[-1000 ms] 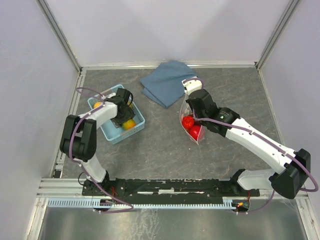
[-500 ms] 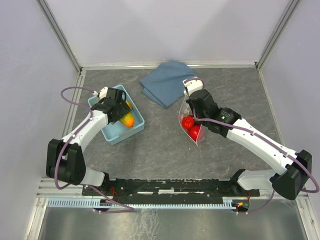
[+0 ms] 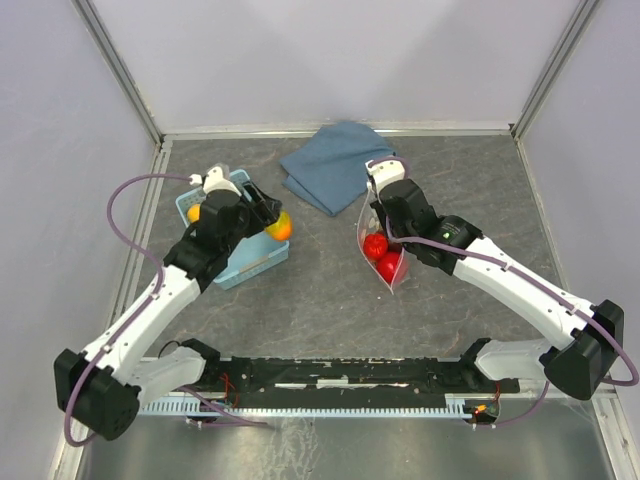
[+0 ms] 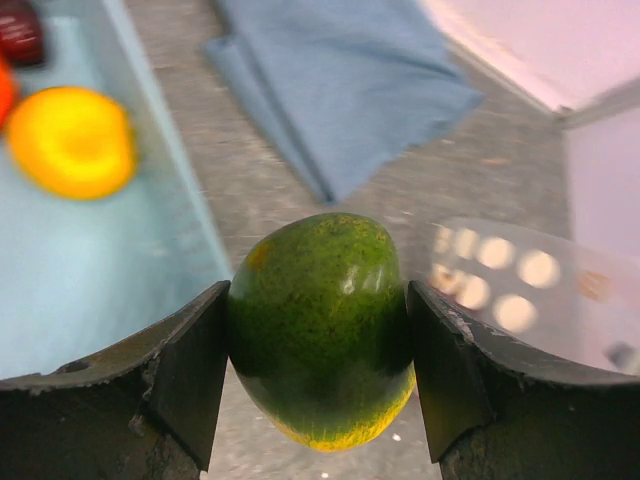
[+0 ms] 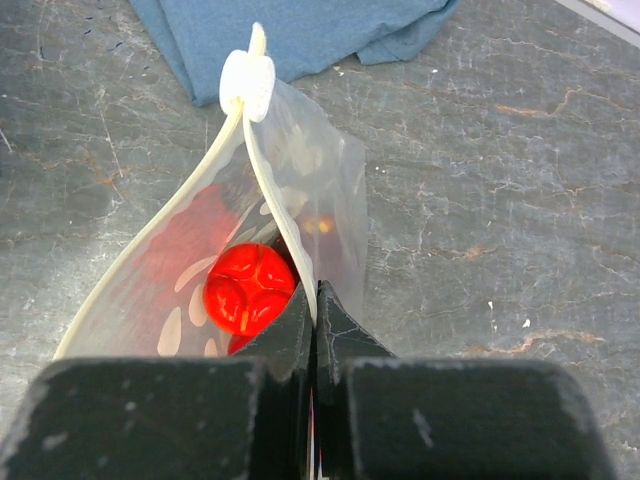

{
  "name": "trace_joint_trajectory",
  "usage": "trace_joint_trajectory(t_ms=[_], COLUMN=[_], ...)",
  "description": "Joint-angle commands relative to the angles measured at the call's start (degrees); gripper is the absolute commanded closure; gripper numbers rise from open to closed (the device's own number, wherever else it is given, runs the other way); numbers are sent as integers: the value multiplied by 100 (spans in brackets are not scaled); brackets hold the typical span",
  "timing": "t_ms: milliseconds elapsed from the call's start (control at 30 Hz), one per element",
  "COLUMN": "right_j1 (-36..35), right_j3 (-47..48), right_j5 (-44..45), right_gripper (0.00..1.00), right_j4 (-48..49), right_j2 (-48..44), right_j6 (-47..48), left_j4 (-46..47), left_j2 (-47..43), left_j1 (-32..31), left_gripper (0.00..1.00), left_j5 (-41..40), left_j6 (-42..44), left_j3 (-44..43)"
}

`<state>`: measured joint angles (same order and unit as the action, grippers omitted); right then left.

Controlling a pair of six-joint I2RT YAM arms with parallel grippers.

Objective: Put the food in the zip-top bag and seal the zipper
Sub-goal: Pick up the fake fruit from the bin.

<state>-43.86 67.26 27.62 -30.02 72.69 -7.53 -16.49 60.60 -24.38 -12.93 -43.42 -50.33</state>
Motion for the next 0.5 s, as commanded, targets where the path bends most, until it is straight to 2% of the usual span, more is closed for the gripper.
trace_joint_trajectory(t_ms=[0,233,467], right_j1=[17,16,15], right_j3=[289,353,443], right_j5=[-226,-373,-544], right_gripper=[98,98,98], right_j4=[-15,-137,-201], right_j2=[-93,-154,-214], right_j6=[-158,-221,-274], left_j4=[1319,2635,3466], left_j2=[-408,-497,-298], left_j1=[-690,-1490,-1937], left_gripper=[78,79,79], left_j5=[137,435,745], left_j6=[514,648,661], left_j3=[150,378,356])
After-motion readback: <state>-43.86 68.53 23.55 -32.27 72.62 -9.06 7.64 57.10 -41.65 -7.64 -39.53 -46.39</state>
